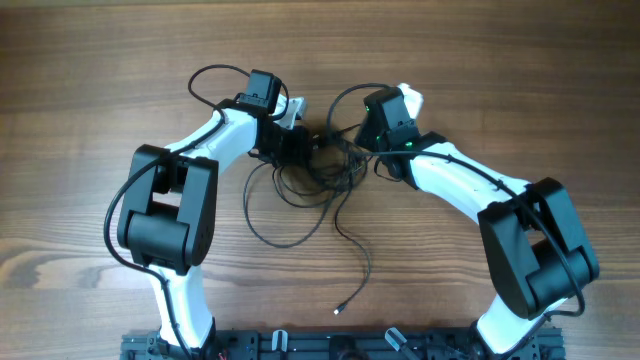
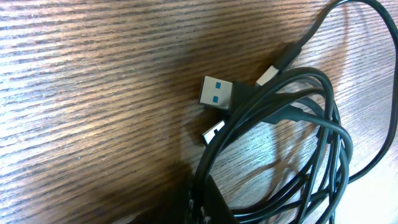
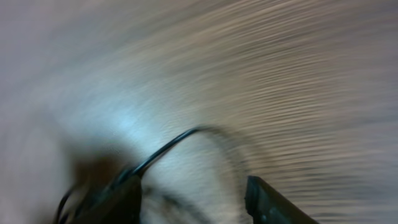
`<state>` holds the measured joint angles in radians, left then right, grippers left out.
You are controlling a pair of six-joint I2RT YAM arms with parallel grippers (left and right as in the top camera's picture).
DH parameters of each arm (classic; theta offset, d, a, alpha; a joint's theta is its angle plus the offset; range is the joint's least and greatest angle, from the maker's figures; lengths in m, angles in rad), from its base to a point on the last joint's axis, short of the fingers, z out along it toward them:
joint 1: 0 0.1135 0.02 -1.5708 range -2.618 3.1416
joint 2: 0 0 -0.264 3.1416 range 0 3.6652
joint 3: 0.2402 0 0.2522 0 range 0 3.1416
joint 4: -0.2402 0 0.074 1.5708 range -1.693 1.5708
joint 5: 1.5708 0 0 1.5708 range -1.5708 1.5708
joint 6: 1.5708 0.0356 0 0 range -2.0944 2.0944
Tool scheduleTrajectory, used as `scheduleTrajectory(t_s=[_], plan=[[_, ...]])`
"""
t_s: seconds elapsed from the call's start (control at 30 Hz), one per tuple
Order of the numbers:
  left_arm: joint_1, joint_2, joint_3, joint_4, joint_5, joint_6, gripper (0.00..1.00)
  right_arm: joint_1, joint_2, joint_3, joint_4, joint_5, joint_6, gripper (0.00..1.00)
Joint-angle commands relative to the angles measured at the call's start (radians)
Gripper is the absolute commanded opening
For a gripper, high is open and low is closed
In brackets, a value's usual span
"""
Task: Untangle cables
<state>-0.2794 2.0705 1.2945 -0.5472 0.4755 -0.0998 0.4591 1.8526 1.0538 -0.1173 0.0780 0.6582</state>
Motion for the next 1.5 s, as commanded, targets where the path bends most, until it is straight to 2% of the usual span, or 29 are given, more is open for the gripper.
scheduleTrajectory(t_s=[0.0, 0.1, 0.17, 0.23, 0.37, 0.57, 0.87, 0.93, 1.0, 1.07, 1.1, 1.3, 1.47], plan=[[-0.002, 0.04, -0.021, -0.017, -0.077, 0.002, 0.05, -0.002, 0.011, 0.055, -0.024, -0.317, -0.391, 0.58], [-0.002, 0.04, -0.021, -0.015, -0.077, 0.002, 0.05, 0.0, 0.008, 0.111, -0.078, -0.409, -0.528, 0.56], [-0.002, 0.04, -0.021, -0.013, -0.077, 0.002, 0.05, 0.002, 0.009, 0.111, -0.083, -0.408, -0.602, 0.45], [-0.002, 0.04, -0.021, -0.017, -0.077, 0.002, 0.04, 0.005, 0.014, 0.111, -0.093, -0.407, -0.814, 0.41], [-0.002, 0.04, -0.021, -0.017, -0.077, 0.002, 0.04, 0.011, 0.021, 0.111, -0.126, -0.387, -1.053, 0.3], [-0.002, 0.04, -0.021, -0.018, -0.077, 0.002, 0.04, 0.039, 0.055, 0.109, -0.134, -0.319, -1.229, 0.24], [-0.002, 0.04, -0.021, -0.021, -0.085, 0.002, 0.05, 0.055, 0.16, 0.109, -0.075, -0.277, -1.245, 0.31], [-0.002, 0.04, -0.021, -0.021, -0.085, 0.002, 0.05, 0.054, 0.16, 0.109, -0.072, -0.277, -1.24, 0.31], [-0.002, 0.04, -0.021, -0.021, -0.085, 0.002, 0.05, 0.054, 0.16, 0.109, -0.073, -0.277, -1.24, 0.25], [-0.002, 0.04, -0.021, -0.02, -0.085, 0.002, 0.04, 0.054, 0.16, 0.109, -0.07, -0.277, -1.24, 0.25], [-0.002, 0.04, -0.021, -0.02, -0.085, 0.002, 0.04, 0.054, 0.159, 0.109, -0.055, -0.277, -1.234, 0.31], [0.023, -0.035, 0.014, 0.001, -0.084, -0.04, 0.04, 0.054, 0.019, 0.126, -0.029, -0.303, -1.234, 0.33], [0.008, -0.039, 0.014, 0.056, -0.084, -0.04, 0.04, 0.053, 0.017, 0.117, -0.018, -0.303, -1.261, 0.33]])
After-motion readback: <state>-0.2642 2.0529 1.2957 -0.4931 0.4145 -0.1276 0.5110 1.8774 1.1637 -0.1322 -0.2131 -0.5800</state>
